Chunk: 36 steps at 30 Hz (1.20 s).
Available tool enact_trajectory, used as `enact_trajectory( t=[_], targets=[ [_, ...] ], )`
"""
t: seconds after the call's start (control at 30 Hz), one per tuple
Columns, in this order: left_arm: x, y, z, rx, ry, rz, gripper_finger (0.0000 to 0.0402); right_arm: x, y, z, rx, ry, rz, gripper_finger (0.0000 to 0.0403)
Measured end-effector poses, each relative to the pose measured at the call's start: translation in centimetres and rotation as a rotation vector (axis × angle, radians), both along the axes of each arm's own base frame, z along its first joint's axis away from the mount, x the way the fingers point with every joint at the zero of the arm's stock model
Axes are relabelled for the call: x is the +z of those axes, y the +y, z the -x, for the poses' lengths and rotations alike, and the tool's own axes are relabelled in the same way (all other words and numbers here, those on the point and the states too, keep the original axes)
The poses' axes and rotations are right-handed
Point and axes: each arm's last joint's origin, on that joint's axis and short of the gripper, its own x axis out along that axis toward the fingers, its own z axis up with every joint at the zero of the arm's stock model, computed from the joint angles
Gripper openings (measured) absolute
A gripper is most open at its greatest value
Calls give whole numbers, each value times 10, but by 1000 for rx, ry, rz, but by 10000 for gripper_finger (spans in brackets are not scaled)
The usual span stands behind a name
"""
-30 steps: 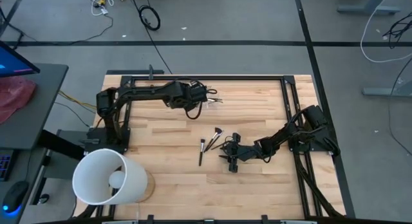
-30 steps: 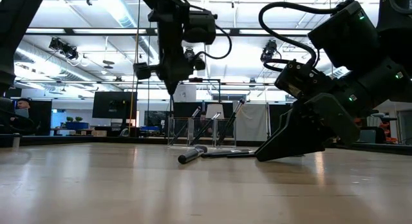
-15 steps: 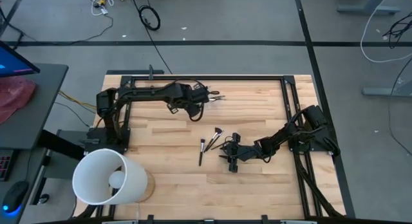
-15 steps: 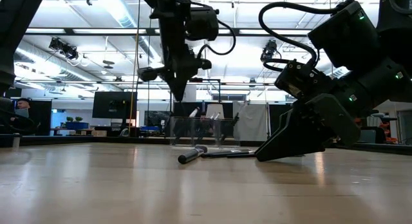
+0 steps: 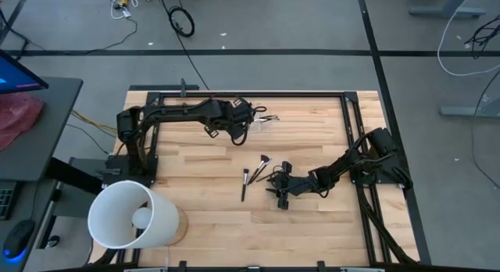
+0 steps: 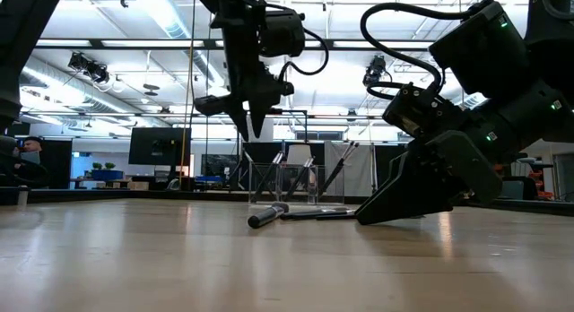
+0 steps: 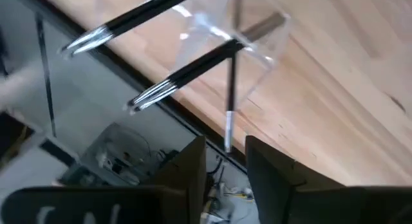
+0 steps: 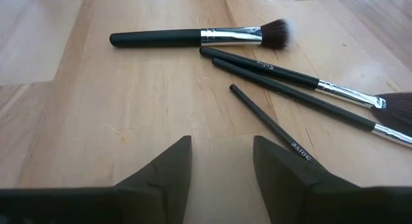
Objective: Put items in baskets/containers
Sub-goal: Put the black lash brow brush into the transparent organizer
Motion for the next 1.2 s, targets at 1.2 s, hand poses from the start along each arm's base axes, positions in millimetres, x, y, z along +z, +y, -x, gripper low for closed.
enact_trajectory(
  t=[1.2],
  targets=[
    [-67, -110, 36, 279, -1418, 971, 84, 57, -34, 44, 141, 63, 241, 166]
  ],
)
